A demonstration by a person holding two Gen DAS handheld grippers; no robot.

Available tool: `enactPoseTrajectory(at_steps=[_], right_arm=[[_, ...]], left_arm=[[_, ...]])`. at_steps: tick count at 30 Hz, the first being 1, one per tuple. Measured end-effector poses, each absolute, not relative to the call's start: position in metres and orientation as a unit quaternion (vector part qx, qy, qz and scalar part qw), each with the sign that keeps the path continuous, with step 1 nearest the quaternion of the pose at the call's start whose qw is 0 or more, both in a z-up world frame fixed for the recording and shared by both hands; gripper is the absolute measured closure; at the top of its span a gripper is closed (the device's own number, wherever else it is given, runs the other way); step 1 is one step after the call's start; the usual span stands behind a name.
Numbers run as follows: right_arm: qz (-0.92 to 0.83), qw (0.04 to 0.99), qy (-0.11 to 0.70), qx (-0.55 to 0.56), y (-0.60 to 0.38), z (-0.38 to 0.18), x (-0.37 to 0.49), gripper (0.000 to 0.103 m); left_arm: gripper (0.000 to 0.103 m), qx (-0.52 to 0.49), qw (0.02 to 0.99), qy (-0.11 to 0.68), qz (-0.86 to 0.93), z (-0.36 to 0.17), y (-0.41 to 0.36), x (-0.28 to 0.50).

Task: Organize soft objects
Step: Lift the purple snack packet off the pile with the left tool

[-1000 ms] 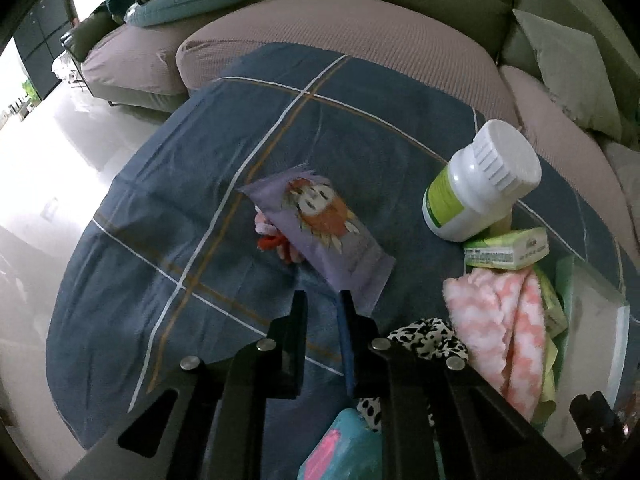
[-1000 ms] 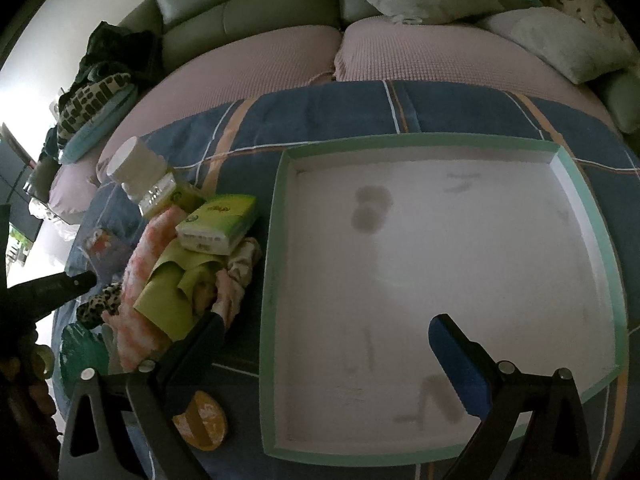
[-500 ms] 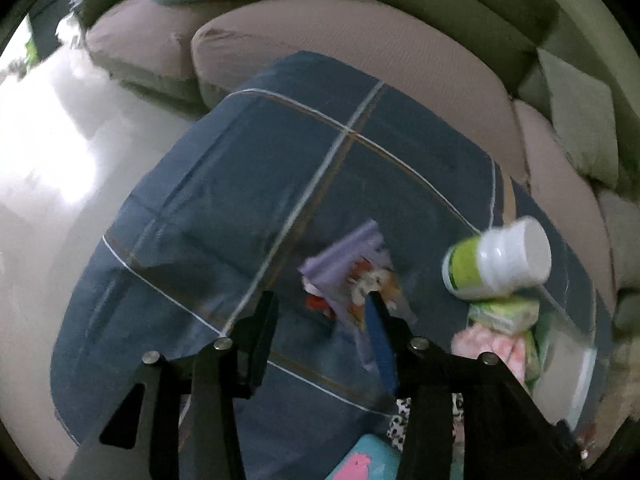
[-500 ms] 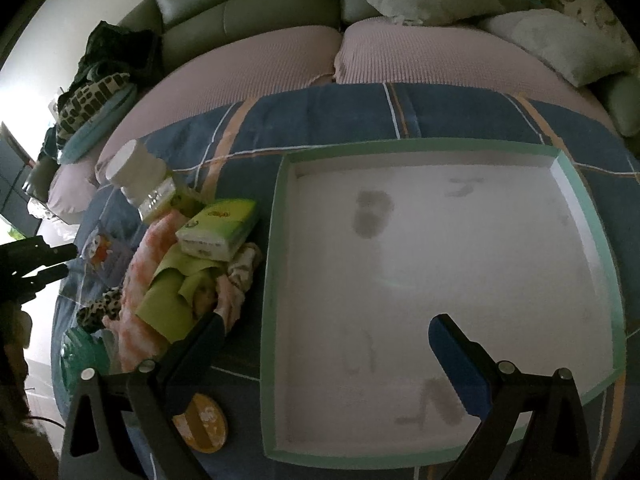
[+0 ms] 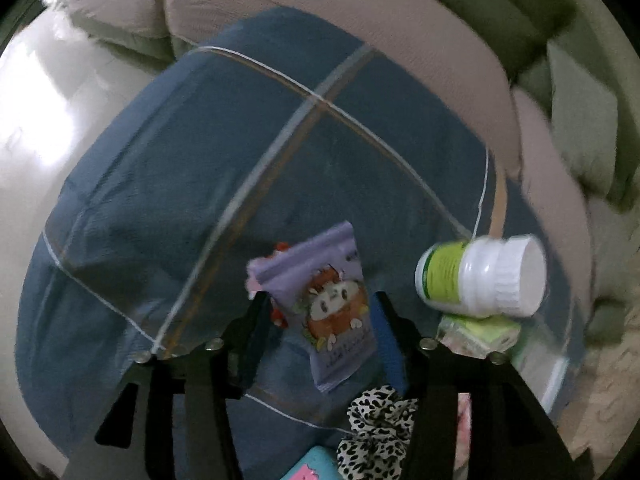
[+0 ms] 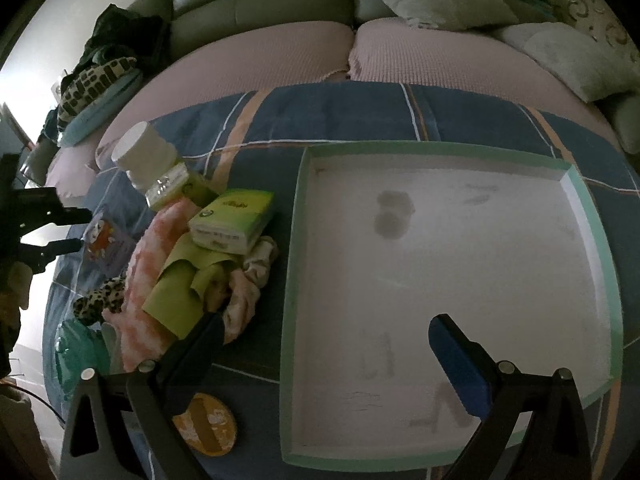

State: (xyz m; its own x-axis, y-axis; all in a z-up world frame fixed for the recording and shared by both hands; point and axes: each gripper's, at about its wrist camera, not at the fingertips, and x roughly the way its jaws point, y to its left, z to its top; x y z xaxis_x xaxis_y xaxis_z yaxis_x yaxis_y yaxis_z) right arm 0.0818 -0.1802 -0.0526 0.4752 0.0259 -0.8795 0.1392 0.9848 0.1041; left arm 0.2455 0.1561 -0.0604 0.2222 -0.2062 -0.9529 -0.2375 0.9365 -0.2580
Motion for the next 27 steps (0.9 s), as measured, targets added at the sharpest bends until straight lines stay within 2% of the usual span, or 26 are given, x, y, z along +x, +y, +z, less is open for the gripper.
enactPoseTrajectory(at_steps=[1, 4, 8, 18, 25, 27], right_arm=[[-0.034, 0.855, 0.511, 0.082, -0.181, -0.053, 0.081, 0.000], [-0.038, 0.855, 0.511, 0.086, -0.185, -0.053, 0.080, 0.000], [-0.038, 0.854, 0.510, 0.095, -0.189, -0.053, 0.079, 0.000], [-0.037, 0.856, 0.503, 0.112, -0.200, -0.049, 0.077, 0.000], [-0.042, 0.857, 0.498, 0.128, -0.209, -0.045, 0.076, 0.000], [-0.040, 0.858, 0.495, 0.131, -0.210, -0.044, 0.076, 0.000]], left_arm=[[0.036, -0.162, 0.759, 0.630, 0.013, -0.063, 0.150, 0.251], [0.035, -0.095, 0.752, 0.651, 0.028, -0.071, 0.127, 0.262], [0.031, -0.068, 0.740, 0.668, 0.048, -0.077, 0.107, 0.278], [0.031, -0.008, 0.730, 0.673, 0.119, -0.095, 0.074, 0.299], [0.053, -0.001, 0.739, 0.664, 0.112, -0.085, 0.070, 0.281], [0.054, 0.001, 0.746, 0.659, 0.100, -0.078, 0.075, 0.271]])
